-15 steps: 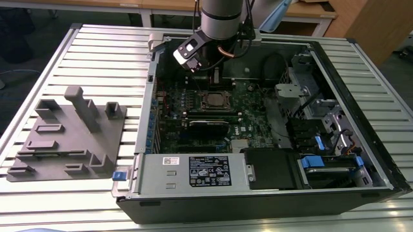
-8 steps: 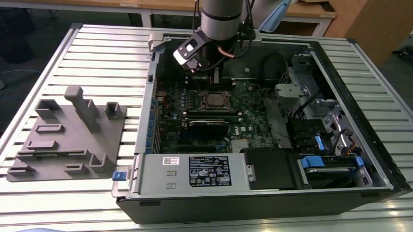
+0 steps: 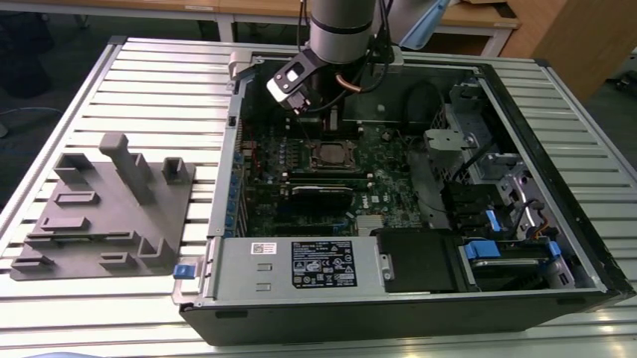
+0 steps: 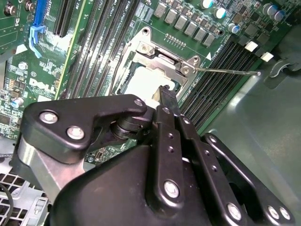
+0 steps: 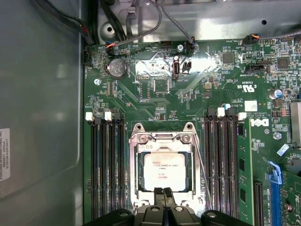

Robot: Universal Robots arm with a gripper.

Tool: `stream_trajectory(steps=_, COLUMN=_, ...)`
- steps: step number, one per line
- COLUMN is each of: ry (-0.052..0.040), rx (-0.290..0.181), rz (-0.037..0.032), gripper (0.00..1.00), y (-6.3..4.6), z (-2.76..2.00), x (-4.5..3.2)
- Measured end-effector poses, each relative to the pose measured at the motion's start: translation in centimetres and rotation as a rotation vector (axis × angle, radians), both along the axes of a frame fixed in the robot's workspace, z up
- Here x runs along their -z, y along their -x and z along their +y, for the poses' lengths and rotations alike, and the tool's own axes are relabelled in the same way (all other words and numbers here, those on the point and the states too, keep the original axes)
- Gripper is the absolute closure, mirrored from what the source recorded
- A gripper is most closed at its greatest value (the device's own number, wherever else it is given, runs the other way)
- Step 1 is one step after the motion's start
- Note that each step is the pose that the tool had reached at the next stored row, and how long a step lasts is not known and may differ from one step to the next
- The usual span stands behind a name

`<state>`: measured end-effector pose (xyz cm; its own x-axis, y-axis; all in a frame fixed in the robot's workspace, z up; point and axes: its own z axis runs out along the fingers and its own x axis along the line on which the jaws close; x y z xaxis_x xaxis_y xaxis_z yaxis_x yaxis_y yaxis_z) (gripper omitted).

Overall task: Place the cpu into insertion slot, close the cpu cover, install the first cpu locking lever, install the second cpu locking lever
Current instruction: 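Close the cpu cover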

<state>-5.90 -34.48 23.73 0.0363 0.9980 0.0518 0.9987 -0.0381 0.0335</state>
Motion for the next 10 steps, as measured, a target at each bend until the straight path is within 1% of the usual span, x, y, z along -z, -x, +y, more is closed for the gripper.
stream_trajectory(steps=4, ry=-0.0001, rx=0.0, rz=0.0, gripper=0.89, y=0.01, z=0.0, x=-0.01)
stream_trajectory(steps=10, ry=0.0001, rx=0.0, rz=0.0001, gripper=0.89, y=0.02, z=-0.01, x=-0.34)
